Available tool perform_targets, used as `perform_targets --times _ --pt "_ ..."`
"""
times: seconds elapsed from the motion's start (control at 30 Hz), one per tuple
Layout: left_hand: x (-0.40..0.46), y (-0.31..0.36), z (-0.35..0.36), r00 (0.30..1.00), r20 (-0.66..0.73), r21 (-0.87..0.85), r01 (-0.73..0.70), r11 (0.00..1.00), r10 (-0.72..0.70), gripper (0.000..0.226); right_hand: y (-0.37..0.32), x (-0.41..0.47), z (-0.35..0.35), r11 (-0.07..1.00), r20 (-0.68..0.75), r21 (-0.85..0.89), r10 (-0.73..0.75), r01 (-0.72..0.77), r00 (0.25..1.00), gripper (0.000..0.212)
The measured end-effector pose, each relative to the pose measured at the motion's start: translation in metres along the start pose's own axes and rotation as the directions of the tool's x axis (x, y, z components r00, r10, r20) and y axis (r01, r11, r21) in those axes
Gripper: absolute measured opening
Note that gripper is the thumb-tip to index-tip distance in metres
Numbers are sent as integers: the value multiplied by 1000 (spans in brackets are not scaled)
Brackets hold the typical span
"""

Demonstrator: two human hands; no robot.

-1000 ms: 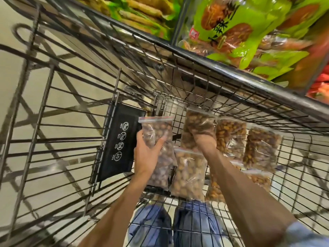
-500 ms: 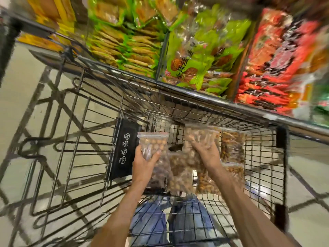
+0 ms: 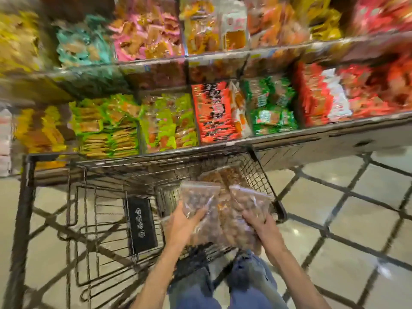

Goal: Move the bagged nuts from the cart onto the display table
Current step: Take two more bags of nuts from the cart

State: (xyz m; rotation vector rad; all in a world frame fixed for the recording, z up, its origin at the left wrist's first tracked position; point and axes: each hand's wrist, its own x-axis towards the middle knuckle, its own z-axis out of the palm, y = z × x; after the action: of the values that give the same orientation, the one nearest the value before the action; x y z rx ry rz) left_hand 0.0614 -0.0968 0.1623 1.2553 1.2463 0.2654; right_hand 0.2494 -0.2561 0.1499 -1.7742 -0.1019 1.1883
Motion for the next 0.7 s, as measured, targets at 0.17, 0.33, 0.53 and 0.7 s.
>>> perform_targets --times 0.17,0.33,0.53,0.7 --pt "-20 51 64 976 180 76 -140 987 124 123 0 -42 -72 977 -153 182 -83 111 985 62" --pt "-41 90 175 919 343 163 -262 951 194 74 13 -71 -168 923 -309 317 -118 219 944 53" --pt "-76 113 327 872 437 163 -317 934 220 58 36 -97 -320 862 -402 421 -102 282 910 58" --pt "-107 129 455 780 583 140 -373 917 228 44 52 -126 -440 804 -469 477 -108 354 876 65"
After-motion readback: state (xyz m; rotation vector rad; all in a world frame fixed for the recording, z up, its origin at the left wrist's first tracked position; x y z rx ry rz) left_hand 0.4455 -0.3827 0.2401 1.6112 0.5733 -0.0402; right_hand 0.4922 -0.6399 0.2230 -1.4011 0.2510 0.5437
